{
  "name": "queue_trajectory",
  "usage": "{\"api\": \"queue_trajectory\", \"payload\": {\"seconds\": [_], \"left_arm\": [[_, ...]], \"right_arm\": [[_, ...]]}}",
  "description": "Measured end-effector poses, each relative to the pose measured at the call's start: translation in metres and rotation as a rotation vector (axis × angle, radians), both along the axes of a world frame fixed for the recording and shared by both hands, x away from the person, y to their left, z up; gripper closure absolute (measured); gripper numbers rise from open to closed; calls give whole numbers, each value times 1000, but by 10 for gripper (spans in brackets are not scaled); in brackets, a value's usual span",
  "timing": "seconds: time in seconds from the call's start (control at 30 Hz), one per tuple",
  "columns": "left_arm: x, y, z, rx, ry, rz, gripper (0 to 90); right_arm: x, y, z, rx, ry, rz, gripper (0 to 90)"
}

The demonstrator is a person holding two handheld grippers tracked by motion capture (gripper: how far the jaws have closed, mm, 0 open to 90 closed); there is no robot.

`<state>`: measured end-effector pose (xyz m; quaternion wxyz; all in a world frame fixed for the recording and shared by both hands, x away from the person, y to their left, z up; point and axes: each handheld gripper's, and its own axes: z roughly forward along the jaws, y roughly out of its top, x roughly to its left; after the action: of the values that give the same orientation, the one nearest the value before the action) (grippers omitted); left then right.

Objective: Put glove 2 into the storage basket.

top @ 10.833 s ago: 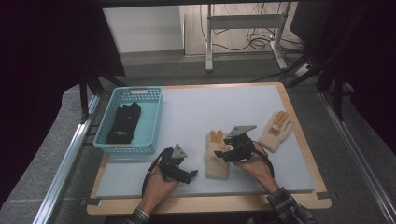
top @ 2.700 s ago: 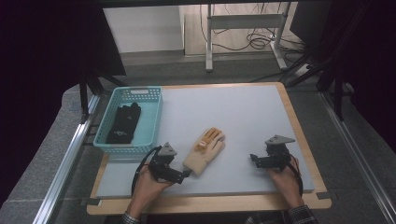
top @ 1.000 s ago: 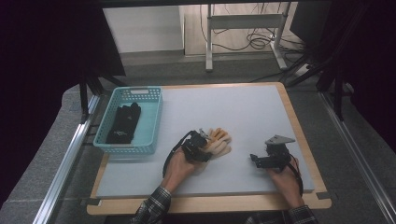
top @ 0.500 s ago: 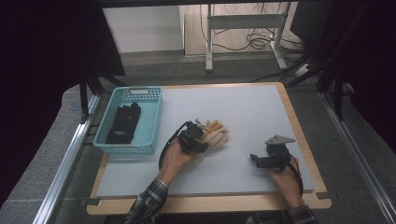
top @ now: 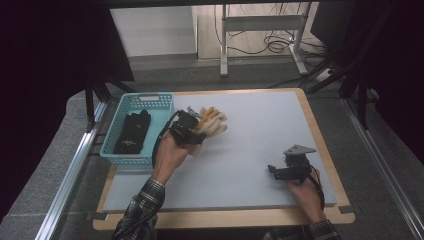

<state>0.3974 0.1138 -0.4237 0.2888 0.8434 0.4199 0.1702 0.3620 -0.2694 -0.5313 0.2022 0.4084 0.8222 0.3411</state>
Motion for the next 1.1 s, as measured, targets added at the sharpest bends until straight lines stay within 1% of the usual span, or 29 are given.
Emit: {"api": "queue_trajectory", "payload": {"seconds": [0.1,0.23,0.43,0.6,0.77,1.1], "left_arm": [[2,16,7,-4,-4,43,524],[6,39,11,3,-5,103,524],[10,71,13,-2,0,187,523],[12,94,12,-9,10,243,522],[13,114,9,-16,19,288,521],[14,144,4,-21,35,368,520]], "right_arm": [[0,0,0,0,0,0,130],[0,0,0,0,0,0,131],[0,0,0,0,0,0,131],[0,0,0,1,0,1,130],[0,0,0,0,0,0,130],[0,0,0,0,0,0,130]]}}
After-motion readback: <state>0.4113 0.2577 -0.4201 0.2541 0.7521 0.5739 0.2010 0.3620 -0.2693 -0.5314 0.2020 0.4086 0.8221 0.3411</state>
